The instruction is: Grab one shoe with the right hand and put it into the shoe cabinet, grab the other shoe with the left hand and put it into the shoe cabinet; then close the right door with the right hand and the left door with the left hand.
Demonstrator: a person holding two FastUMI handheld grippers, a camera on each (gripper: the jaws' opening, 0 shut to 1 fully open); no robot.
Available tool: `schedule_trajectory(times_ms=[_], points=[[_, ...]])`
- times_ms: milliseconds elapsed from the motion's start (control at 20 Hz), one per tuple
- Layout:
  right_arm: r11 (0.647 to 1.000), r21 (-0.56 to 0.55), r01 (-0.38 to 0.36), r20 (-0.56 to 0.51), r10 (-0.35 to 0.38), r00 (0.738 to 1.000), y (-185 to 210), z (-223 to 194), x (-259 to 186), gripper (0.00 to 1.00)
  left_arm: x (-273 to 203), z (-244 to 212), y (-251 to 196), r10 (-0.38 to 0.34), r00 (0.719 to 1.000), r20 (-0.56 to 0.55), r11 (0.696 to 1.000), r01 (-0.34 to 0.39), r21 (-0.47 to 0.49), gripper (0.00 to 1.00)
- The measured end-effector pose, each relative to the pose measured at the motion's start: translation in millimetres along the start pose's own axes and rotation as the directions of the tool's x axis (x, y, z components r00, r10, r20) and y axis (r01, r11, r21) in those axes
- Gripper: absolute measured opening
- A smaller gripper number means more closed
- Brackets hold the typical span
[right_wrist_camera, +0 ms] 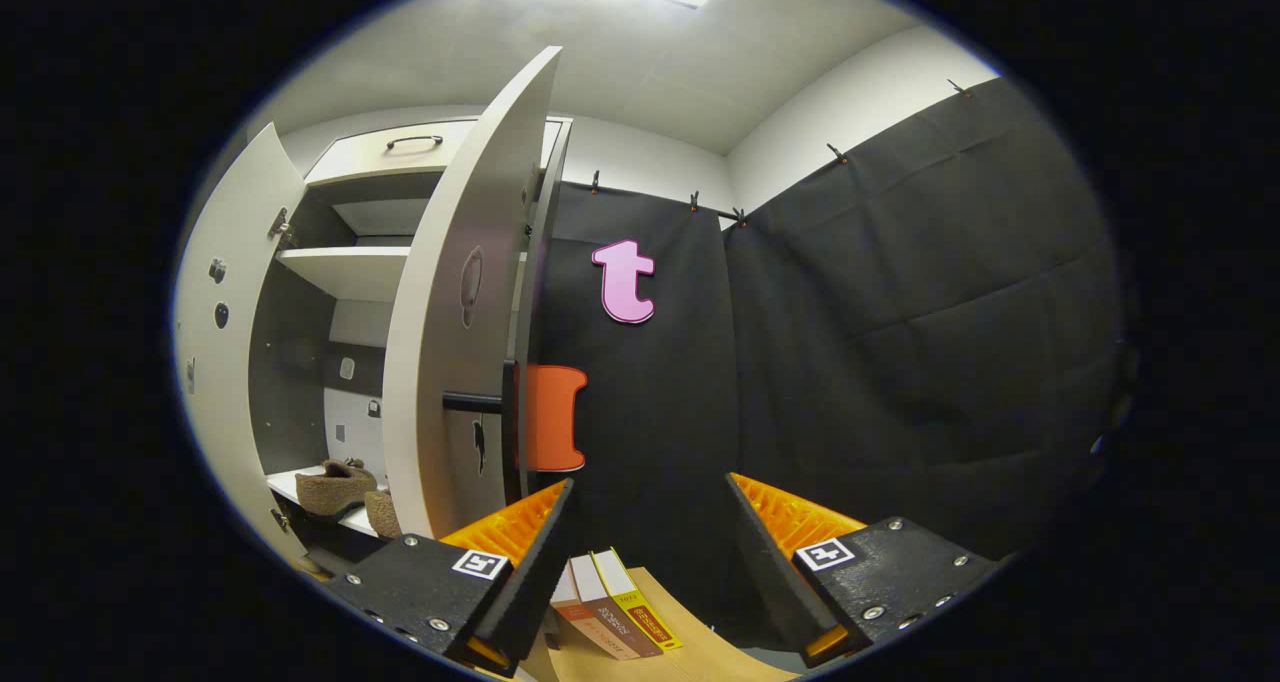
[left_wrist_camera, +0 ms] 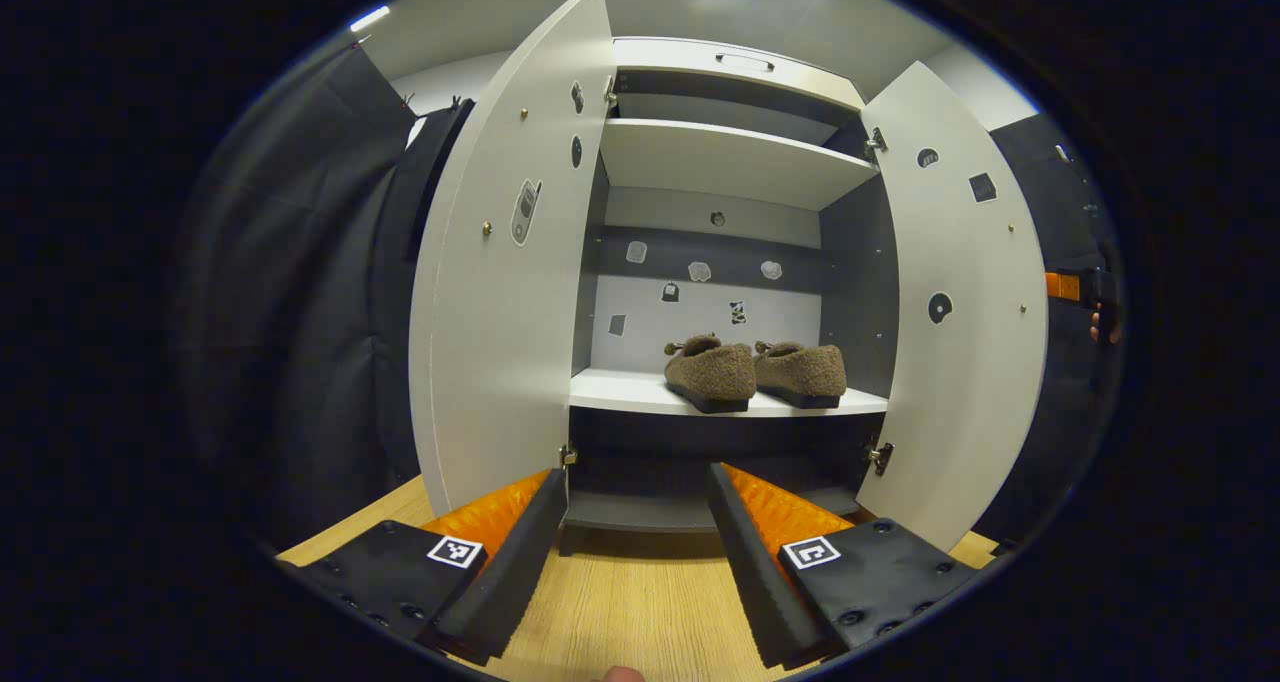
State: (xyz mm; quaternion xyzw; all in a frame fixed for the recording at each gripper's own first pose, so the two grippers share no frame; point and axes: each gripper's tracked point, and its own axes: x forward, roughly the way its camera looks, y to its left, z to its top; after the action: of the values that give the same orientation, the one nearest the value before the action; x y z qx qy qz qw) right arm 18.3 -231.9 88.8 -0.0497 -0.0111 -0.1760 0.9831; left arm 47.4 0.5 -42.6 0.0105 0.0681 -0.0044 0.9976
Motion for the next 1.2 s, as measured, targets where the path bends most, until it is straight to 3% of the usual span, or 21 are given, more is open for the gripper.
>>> schedule_trajectory(times_ms=[250,650,950,1000,1100,1200], points=[[1.000,-0.026,0.001,0.008,-0.001,1.000,12.4,1.9,-4.5,0.89,0.6,-2.3,-4.4,-0.018,1.000,-0.003,1.000,0.018,-0.002,0.93],[0.997,-0.038,-0.069,-0.001,0.069,0.998,59.6,4.8,-18.7,0.88,-1.1,-2.0,1.3,-0.020,1.000,0.001,1.000,0.020,0.002,0.93],[0.982,-0.004,-0.189,0.004,0.189,0.982,116.0,3.5,-22.0,0.88,-6.8,1.2,10.9,0.000,1.000,0.010,1.000,0.000,0.008,0.93],[0.975,0.001,-0.221,0.003,0.221,0.975,127.9,1.3,-21.4,0.80,-8.1,1.2,13.3,0.005,1.000,0.009,1.000,-0.005,0.008,0.93],[0.962,0.018,-0.273,-0.017,0.273,0.962,152.6,-6.8,-17.7,0.80,-10.6,1.2,18.2,0.017,1.000,0.005,1.000,-0.017,0.007,0.93],[0.950,0.029,-0.311,-0.031,0.312,0.950,170.9,-13.8,-16.1,0.92,-12.2,2.7,22.9,0.030,1.000,0.007,1.000,-0.030,0.005,0.93]])
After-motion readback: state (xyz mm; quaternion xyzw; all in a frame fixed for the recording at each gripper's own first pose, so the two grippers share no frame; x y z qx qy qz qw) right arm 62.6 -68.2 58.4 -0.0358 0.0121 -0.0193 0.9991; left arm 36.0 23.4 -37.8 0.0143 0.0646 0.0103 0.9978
